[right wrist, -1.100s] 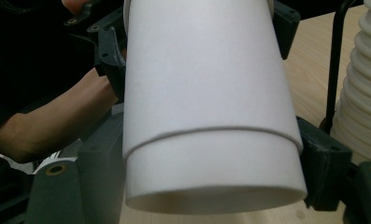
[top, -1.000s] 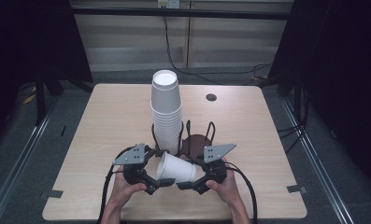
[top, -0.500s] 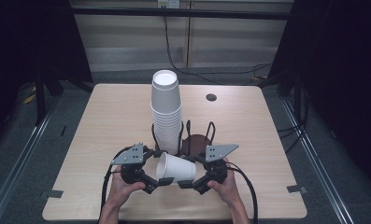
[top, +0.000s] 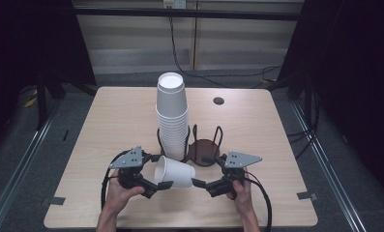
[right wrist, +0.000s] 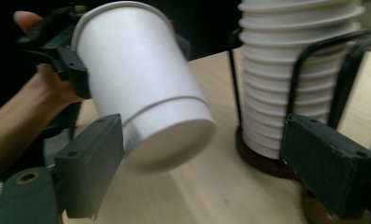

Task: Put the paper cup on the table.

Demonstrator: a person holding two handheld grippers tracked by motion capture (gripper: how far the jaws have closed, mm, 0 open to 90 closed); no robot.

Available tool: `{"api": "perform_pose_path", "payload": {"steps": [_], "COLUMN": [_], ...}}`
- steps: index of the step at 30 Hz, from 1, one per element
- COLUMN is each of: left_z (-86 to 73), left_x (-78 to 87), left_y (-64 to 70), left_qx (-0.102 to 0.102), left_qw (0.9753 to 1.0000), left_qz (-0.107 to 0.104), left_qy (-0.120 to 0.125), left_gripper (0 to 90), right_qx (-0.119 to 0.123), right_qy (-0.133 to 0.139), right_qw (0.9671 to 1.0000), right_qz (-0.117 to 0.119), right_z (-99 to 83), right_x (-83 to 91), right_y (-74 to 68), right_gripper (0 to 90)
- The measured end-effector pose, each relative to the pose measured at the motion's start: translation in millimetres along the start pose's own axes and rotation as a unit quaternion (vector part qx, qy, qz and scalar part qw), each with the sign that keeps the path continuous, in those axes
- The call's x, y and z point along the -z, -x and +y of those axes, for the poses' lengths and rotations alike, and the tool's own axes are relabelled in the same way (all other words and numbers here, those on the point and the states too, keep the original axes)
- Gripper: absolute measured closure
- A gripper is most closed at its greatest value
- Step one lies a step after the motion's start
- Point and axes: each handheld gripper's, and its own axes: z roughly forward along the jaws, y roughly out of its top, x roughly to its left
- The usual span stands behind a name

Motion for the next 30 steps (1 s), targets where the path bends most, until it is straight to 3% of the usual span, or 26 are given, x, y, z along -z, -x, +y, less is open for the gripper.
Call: {"api": "perform_pose_path", "payload": {"steps": [4, 6, 8, 10, 15, 20, 25, 30], "left_z": [-0.3, -0.9, -1.2, -1.4, -2.4, -2.8, 0.7, 0.5], "left_x": [4.2, 5.7, 7.8, 10.2, 17.4, 26.0, 30.9, 37.4], "left_y": [-1.2, -1.9, -1.6, -2.0, -2.5, -4.8, -9.1, -15.6], "left_qx": [0.002, 0.004, 0.005, 0.007, 0.010, 0.011, 0.011, 0.022], "left_qw": [1.0000, 1.0000, 0.9998, 0.9998, 0.9995, 0.9990, 0.9979, 0.9962], "left_qz": [0.003, 0.005, 0.012, 0.008, 0.019, 0.029, 0.035, 0.055], "left_qy": [-0.004, -0.006, -0.012, -0.014, -0.022, -0.032, -0.053, -0.064], "left_gripper": [9.6, 9.6, 9.6, 9.6, 9.5, 9.5, 9.4, 9.4], "right_qx": [0.007, 0.015, 0.016, 0.019, 0.009, 0.004, 0.005, 0.010], "right_qy": [0.007, 0.007, 0.007, 0.006, 0.031, 0.048, 0.061, 0.080], "right_qw": [0.9985, 0.9957, 0.9933, 0.9915, 0.9867, 0.9796, 0.9762, 0.9699], "right_qz": [-0.054, -0.092, -0.114, -0.129, -0.159, -0.195, -0.208, -0.230], "right_z": [-3.5, -5.2, -6.9, -9.3, -18.8, -28.3, -37.1, -43.4], "right_x": [2.7, 2.6, 2.2, 2.3, 4.8, 8.5, 10.8, 9.2], "right_y": [0.2, 0.1, -0.2, -0.7, -0.7, 0.9, 1.7, 2.6], "right_gripper": [12.5, 12.6, 12.7, 12.7, 12.7, 12.7, 13.0, 14.6]}}
